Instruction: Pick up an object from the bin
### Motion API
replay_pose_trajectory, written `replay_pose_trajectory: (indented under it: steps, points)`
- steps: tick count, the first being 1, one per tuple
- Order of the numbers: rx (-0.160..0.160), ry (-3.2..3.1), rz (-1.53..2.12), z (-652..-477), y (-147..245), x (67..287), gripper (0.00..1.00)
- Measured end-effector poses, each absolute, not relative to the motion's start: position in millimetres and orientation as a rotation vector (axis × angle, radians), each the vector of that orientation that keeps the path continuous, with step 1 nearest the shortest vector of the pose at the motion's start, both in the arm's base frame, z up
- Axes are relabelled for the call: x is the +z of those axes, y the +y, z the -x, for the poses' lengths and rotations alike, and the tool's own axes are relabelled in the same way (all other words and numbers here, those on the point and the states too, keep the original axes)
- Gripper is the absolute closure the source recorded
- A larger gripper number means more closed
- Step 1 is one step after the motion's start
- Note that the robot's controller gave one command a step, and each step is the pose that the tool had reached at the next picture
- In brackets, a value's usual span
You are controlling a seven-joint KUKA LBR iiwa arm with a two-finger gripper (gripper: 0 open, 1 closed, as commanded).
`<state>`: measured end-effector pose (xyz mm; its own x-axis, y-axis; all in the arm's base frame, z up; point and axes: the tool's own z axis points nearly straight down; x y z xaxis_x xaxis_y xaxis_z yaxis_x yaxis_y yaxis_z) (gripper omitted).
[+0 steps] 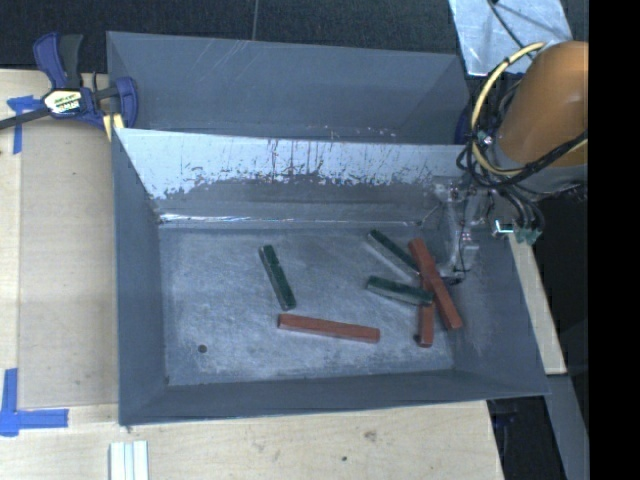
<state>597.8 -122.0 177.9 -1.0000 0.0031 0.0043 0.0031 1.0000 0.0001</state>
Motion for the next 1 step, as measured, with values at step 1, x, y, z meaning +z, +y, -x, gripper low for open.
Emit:
replay_pose_trajectory:
  steps: [1]
  points:
    - [-0.002, -3.127, 0.173, -600.1, -86.7, 69.1, 0.0]
